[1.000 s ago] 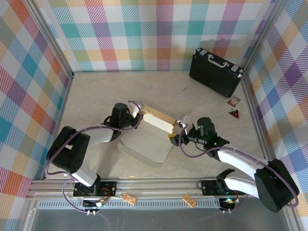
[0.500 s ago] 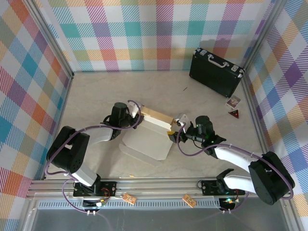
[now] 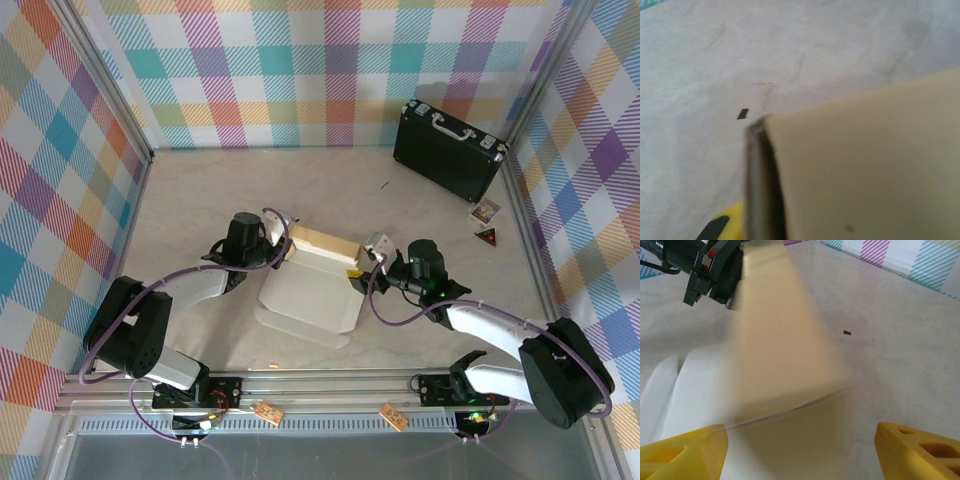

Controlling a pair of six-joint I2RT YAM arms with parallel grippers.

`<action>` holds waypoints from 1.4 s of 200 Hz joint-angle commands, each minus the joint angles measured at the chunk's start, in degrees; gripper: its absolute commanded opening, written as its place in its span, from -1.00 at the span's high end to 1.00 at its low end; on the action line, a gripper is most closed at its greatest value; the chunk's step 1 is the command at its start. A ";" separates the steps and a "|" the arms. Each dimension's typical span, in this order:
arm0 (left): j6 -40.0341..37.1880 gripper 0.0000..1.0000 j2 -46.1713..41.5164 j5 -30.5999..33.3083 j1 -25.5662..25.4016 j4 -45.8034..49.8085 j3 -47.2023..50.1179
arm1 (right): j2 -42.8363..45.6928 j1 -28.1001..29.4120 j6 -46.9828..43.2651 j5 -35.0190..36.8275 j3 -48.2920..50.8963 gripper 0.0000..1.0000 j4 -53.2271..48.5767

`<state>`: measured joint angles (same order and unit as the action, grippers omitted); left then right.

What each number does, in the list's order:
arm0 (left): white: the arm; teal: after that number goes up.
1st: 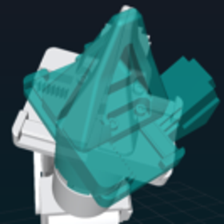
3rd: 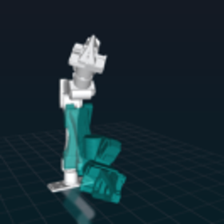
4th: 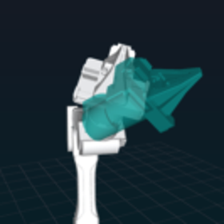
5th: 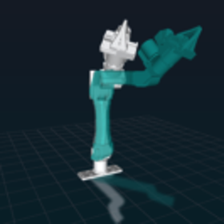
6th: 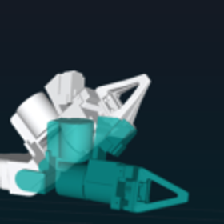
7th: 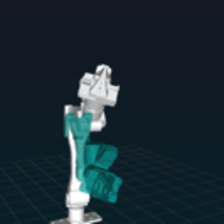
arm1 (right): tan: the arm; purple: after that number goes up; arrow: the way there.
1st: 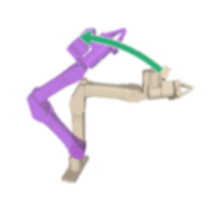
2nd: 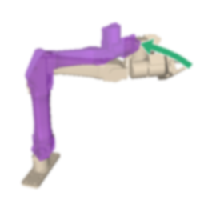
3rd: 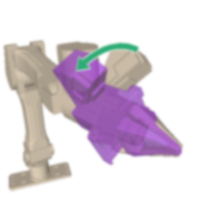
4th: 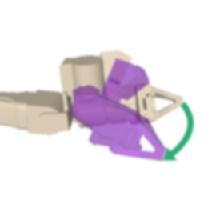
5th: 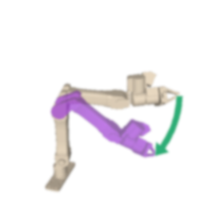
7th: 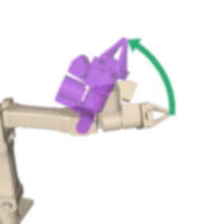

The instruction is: Fold the paper box

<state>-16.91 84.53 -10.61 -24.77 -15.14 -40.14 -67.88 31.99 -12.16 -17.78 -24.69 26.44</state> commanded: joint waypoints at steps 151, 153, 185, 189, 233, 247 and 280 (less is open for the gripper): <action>-4.43 0.97 2.22 -3.19 -0.88 8.74 -8.19 | -8.19 0.62 -8.93 -4.90 -22.83 -0.36 -32.99; -4.42 0.97 2.22 -3.14 -0.89 8.83 -8.33 | -8.27 0.62 -8.93 -4.76 -22.90 -0.35 -33.33; -4.09 0.81 3.07 -2.08 -0.89 11.77 -10.51 | -8.76 0.62 -7.27 -5.29 -23.63 -0.30 -34.70; -3.88 0.80 3.25 -1.55 -0.89 12.15 -10.86 | -8.77 0.62 -6.87 -5.33 -23.59 -0.29 -34.70; -1.58 0.67 4.97 0.07 -0.91 15.18 -13.28 | -8.51 0.62 -4.95 -5.00 -23.35 -0.14 -34.27; -0.24 0.51 5.29 0.33 -0.87 15.64 -13.69 | -8.29 0.60 -3.61 -4.86 -22.90 -0.11 -33.09; 6.32 0.21 3.15 2.26 -0.84 15.21 -14.53 | -8.32 0.62 1.70 0.31 -21.48 -0.05 -30.22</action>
<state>-16.71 89.30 -10.11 -25.43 -0.10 -52.36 -76.42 32.45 -15.59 -21.10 -46.61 -6.44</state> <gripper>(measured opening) 0.338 0.529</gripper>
